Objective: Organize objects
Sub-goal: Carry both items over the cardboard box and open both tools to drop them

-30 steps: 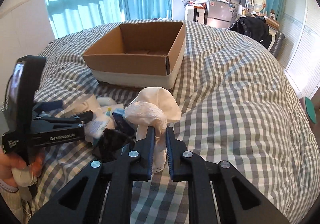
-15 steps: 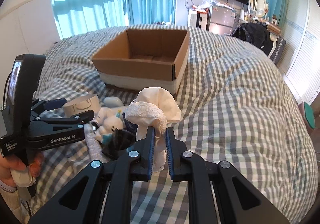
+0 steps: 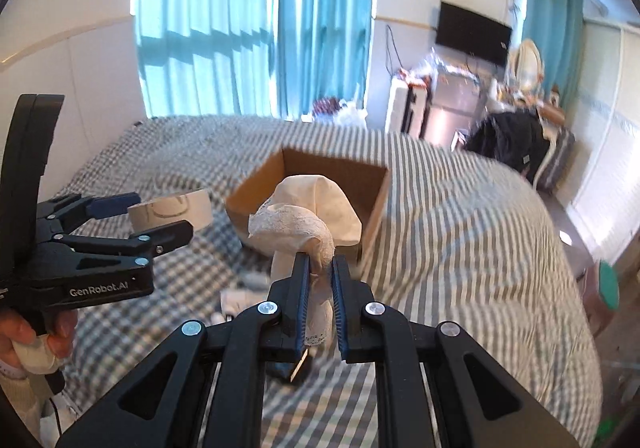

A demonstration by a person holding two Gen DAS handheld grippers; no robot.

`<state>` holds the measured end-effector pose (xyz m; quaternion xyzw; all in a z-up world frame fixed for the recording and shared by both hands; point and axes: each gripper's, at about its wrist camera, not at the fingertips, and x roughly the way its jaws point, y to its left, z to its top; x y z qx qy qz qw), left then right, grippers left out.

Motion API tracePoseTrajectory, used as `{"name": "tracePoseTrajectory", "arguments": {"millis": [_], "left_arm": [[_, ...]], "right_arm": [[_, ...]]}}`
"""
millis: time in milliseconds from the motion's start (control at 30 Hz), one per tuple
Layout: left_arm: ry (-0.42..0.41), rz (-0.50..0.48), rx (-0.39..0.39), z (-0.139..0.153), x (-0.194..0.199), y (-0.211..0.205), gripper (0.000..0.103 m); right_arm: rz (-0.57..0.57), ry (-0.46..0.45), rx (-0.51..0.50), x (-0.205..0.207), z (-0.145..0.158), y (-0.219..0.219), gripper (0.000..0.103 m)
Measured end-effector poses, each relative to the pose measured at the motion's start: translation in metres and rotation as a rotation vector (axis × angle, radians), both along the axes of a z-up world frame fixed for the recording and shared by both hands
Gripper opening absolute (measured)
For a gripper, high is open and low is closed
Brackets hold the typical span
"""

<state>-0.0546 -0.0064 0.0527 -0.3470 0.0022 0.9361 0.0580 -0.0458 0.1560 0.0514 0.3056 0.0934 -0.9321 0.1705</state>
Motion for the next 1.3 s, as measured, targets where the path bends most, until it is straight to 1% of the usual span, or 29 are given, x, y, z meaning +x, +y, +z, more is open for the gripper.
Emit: {"name": "tracePoseTrajectory", "arguments": {"millis": [133,200,267,367,433,467,500,600,733,800,900,1000,1067,1133,1167,1233,1267,1300], "left_arm": [[0.012,-0.001,0.009,0.02,-0.034,-0.002,0.084],[0.024,0.002,-0.017,0.026,-0.058,0.0,0.084],[0.026,0.01,-0.044,0.027,-0.079,0.002,0.084],[0.011,0.009,-0.059,0.022,-0.117,0.006,0.084],[0.013,0.012,-0.08,0.012,-0.141,0.01,0.084],[0.013,0.015,-0.089,0.006,-0.153,0.012,0.084],[-0.003,0.025,-0.098,-0.004,-0.169,0.014,0.084],[-0.047,0.019,-0.096,-0.032,-0.201,0.021,0.084],[-0.098,-0.009,-0.103,-0.071,-0.231,0.03,0.084],[-0.126,-0.024,-0.094,-0.09,-0.242,0.033,0.084],[-0.161,-0.042,-0.104,-0.114,-0.25,0.037,0.084],[-0.183,-0.044,-0.1,-0.129,-0.251,0.038,0.084],[-0.185,-0.025,-0.1,-0.131,-0.249,0.039,0.084],[-0.185,-0.021,-0.078,-0.124,-0.245,0.038,0.085],[-0.182,-0.017,-0.067,-0.118,-0.243,0.037,0.085],[-0.166,-0.007,-0.064,-0.105,-0.24,0.034,0.087],[-0.155,-0.002,-0.073,-0.096,-0.238,0.034,0.09],[-0.138,0.004,-0.087,-0.086,-0.233,0.034,0.095]], "right_arm": [[0.025,0.026,-0.01,-0.032,0.024,-0.01,0.011],[0.023,0.025,-0.014,-0.053,0.03,-0.015,0.011],[0.023,0.006,-0.028,-0.087,0.029,-0.02,0.011],[0.012,-0.028,-0.034,-0.127,0.02,-0.028,0.011],[0.0,-0.065,-0.033,-0.165,0.006,-0.034,0.011],[-0.005,-0.076,-0.03,-0.174,-0.002,-0.033,0.011],[-0.016,-0.1,-0.026,-0.194,-0.015,-0.036,0.011],[-0.026,-0.165,-0.039,-0.23,-0.043,-0.035,0.011],[-0.045,-0.244,-0.034,-0.273,-0.089,-0.031,0.009],[-0.045,-0.272,-0.047,-0.282,-0.104,-0.027,0.009],[-0.045,-0.286,-0.023,-0.292,-0.124,-0.026,0.009],[-0.036,-0.303,-0.033,-0.294,-0.136,-0.024,0.009],[-0.039,-0.304,-0.033,-0.293,-0.136,-0.025,0.009],[-0.048,-0.274,-0.026,-0.29,-0.128,-0.023,0.01],[-0.05,-0.264,-0.029,-0.288,-0.123,-0.022,0.013],[-0.061,-0.244,-0.058,-0.283,-0.107,-0.017,0.026],[-0.064,-0.236,-0.073,-0.279,-0.098,-0.014,0.042],[-0.063,-0.224,-0.086,-0.275,-0.088,-0.011,0.061]]}}
